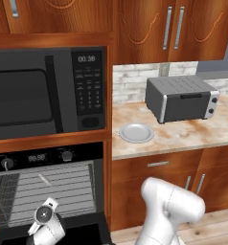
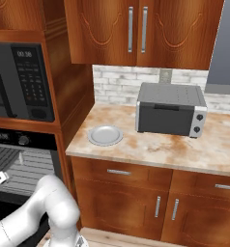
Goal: Take the fish from the oven and place it on the plate on the counter.
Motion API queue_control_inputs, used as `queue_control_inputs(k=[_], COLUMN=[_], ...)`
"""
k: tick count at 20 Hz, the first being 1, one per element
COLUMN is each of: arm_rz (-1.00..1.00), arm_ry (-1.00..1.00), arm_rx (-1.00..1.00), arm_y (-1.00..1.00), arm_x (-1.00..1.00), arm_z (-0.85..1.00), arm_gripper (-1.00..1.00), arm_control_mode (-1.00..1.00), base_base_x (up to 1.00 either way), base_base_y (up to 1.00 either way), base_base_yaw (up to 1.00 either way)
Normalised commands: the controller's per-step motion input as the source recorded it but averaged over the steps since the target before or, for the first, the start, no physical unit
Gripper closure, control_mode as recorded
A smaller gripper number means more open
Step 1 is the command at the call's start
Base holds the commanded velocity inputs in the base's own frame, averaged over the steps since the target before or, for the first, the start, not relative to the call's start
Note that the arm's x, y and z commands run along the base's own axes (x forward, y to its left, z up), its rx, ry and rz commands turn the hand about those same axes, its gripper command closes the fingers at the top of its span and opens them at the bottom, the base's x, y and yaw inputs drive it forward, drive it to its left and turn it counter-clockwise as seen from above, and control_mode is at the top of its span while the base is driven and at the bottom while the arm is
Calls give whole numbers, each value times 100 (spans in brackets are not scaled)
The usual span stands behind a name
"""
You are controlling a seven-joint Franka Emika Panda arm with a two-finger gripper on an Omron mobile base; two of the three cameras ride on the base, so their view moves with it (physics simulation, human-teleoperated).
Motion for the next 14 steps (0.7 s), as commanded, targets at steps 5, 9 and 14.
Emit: queue_control_inputs(k=[5, 9, 14], arm_rz=[0, 0, 0], arm_ry=[29, 20, 10], arm_rx=[6, 5, 1], arm_y=[-2, -1, -12], arm_x=[-95, -100, -92], arm_z=[-50, -71, -95], arm_gripper=[100, 100, 100], arm_control_mode=[-100, -100, -100], base_base_x=[0, 0, 0], base_base_y=[0, 0, 0], base_base_yaw=[0, 0, 0])
